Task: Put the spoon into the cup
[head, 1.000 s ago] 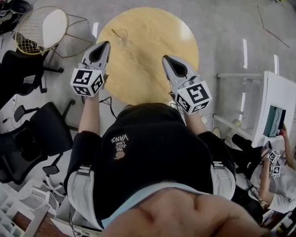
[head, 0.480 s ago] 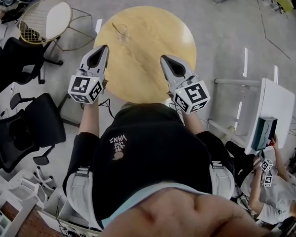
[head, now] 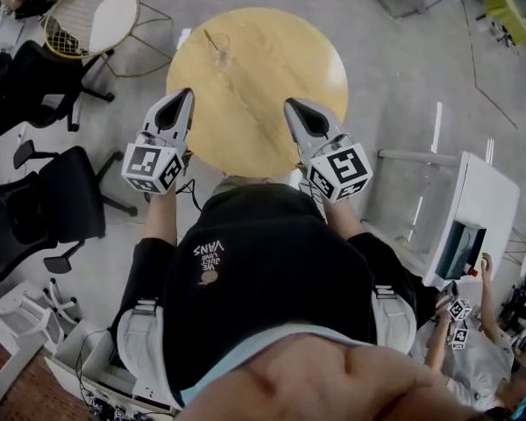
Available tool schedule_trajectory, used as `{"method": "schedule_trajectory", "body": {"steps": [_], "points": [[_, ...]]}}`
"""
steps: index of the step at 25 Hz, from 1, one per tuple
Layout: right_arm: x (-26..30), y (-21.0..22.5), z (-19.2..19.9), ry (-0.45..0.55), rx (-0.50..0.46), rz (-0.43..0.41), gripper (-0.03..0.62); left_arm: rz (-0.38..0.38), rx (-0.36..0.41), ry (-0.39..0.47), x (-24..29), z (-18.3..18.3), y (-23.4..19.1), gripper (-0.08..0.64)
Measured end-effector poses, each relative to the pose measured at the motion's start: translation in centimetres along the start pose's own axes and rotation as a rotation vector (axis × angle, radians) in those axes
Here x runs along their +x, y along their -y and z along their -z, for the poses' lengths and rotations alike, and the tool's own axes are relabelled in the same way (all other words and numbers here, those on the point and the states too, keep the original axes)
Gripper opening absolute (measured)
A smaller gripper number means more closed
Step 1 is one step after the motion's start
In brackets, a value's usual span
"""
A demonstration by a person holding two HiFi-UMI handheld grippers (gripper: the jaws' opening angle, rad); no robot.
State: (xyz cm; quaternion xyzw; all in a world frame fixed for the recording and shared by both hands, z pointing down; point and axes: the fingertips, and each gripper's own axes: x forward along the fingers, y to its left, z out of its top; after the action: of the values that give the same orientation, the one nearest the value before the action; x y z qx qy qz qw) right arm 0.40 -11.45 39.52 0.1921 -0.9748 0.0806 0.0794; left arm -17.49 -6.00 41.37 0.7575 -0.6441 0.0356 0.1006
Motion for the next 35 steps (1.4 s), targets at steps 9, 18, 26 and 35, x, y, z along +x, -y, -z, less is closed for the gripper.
{"method": "schedule_trajectory", "body": {"steps": [9, 18, 26, 35], "points": [[-0.8, -1.2, 0.2, -0.008, -0.015, -0.063, -0.002, -0.051, -0.035, 0.011, -2.9, 0.9, 2.5, 0.009], [-1.4, -2.0, 0.7, -0.02, -0.031, -0.104, -0.002, -0.069, -0.04, 0.026, -4.9, 1.7, 4.7, 0.009], [-1.8, -2.3, 1.5, -0.041, -0.05, -0.119, -0.002, -0.081, -0.05, 0.034, -5.6, 2.4, 6.1, 0.009], [-2.0, -3.2, 2.2, -0.068, -0.08, -0.136, -0.003, -0.114, -0.075, 0.049, -7.1, 2.8, 6.4, 0.009]]}}
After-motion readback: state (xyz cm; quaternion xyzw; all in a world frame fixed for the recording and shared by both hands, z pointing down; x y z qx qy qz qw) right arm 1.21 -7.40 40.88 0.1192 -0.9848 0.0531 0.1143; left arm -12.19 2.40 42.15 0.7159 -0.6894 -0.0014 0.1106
